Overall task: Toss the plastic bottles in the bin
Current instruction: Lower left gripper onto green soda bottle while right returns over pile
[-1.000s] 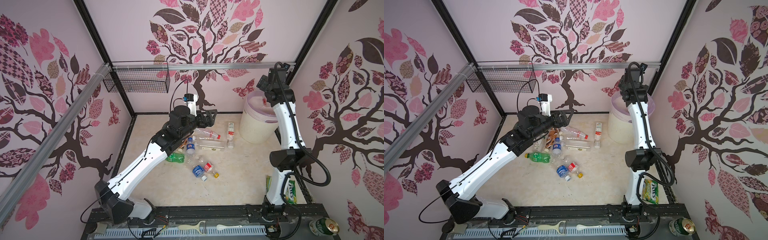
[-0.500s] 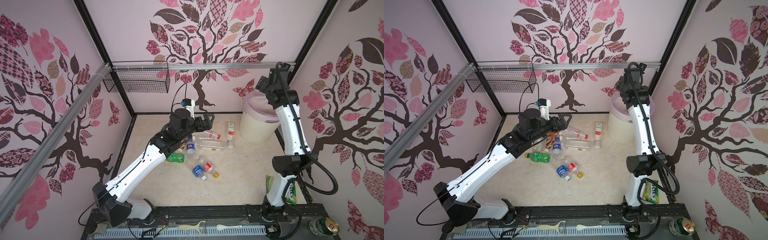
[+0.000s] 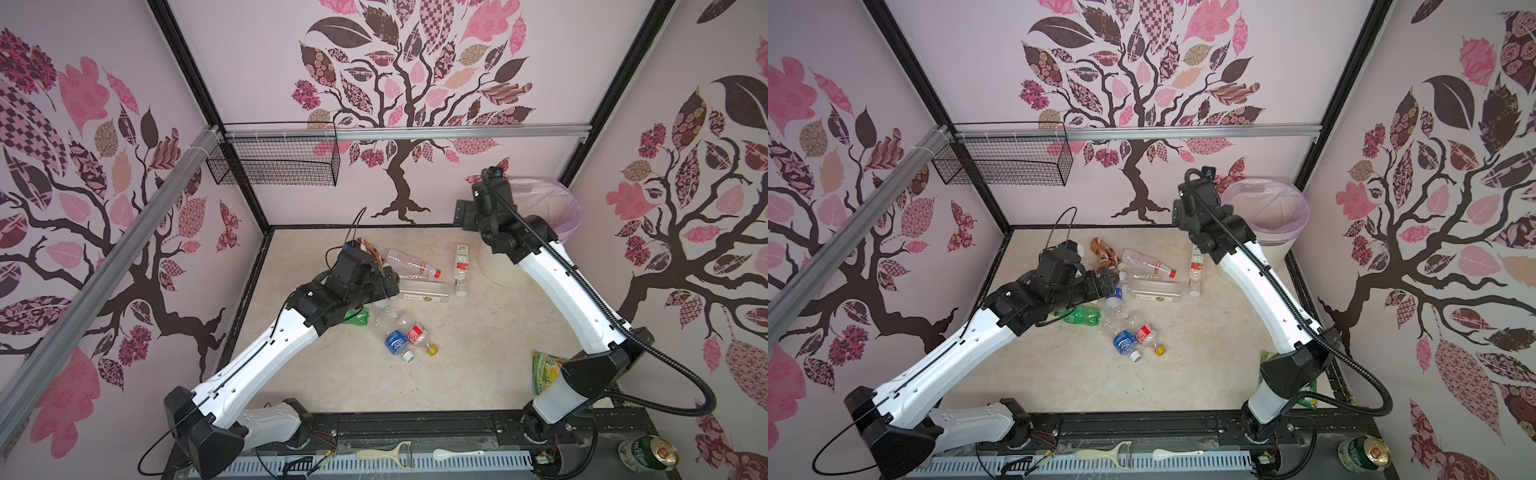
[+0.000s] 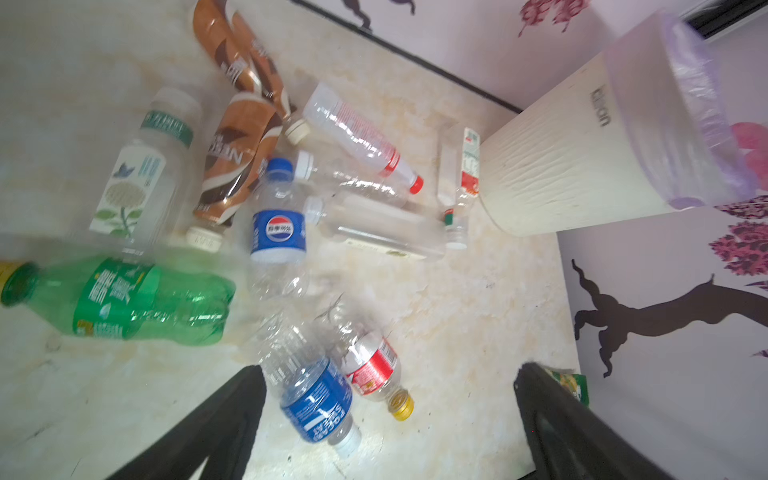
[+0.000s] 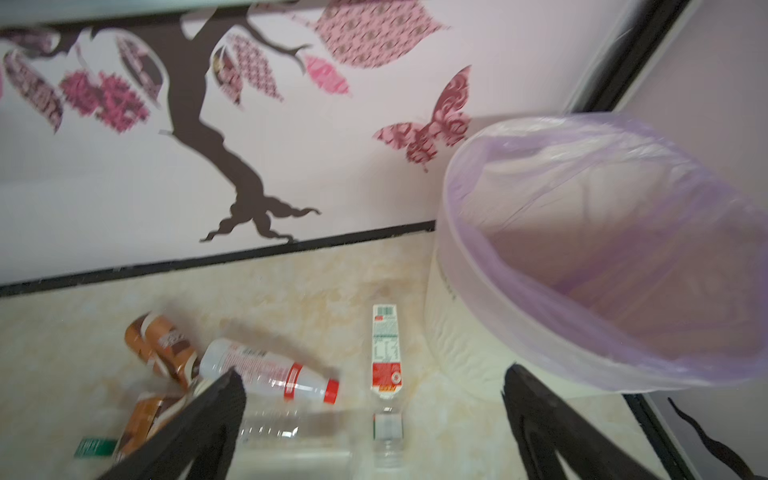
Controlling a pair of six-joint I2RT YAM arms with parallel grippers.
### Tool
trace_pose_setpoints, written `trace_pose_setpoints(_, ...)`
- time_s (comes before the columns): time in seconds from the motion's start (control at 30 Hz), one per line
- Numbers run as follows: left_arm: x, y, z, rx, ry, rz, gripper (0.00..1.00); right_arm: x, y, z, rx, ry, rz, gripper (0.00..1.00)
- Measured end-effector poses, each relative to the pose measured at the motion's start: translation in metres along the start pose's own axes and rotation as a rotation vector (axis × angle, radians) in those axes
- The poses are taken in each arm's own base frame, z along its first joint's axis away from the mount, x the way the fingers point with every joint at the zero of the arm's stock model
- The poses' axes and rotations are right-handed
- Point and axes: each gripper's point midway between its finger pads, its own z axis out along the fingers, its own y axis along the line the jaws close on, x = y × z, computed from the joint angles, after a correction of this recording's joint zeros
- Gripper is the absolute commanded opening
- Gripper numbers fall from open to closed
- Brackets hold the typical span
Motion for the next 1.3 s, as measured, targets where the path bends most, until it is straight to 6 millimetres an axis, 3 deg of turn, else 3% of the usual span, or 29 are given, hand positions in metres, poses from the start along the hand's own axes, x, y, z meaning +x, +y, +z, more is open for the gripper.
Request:
trace_pose_setpoints(0.1,0.015,0.029,0.000,-0.052,0.035,-0.061,0.98,0.053,0.039,-0.009,-0.061,0.072,-0.090,1.00)
trace_pose_setpoints(0.23,0.016,0.077,0.000,-0.142,0.045,-0.201,0.98,0.123,0.075,-0.019,-0.124,0.172,-0.182,0.99)
trace_pose_setpoints(0.37,0.014,0.124,0.001,-0.245,0.034,-0.364,0.98,0.168,0.093,-0.027,-0.173,0.245,-0.215,1.00)
trace_pose_setpoints(0.43,0.016,0.136,0.001,-0.288,0.032,-0.419,0.98,0.183,0.100,-0.031,-0.196,0.274,-0.222,0.99)
trace_pose_setpoints(0.77,0.039,0.192,0.035,-0.445,0.069,-0.701,0.97,0.195,0.124,-0.046,-0.290,0.302,-0.209,1.00)
trace_pose_setpoints(1.0,0.043,0.201,0.062,-0.447,0.083,-0.793,0.96,0.214,0.120,-0.042,-0.289,0.333,-0.246,0.99)
trace_pose_setpoints(1.3,0.056,0.211,0.098,-0.477,0.147,-0.836,0.89,0.212,0.123,-0.042,-0.303,0.323,-0.250,1.00)
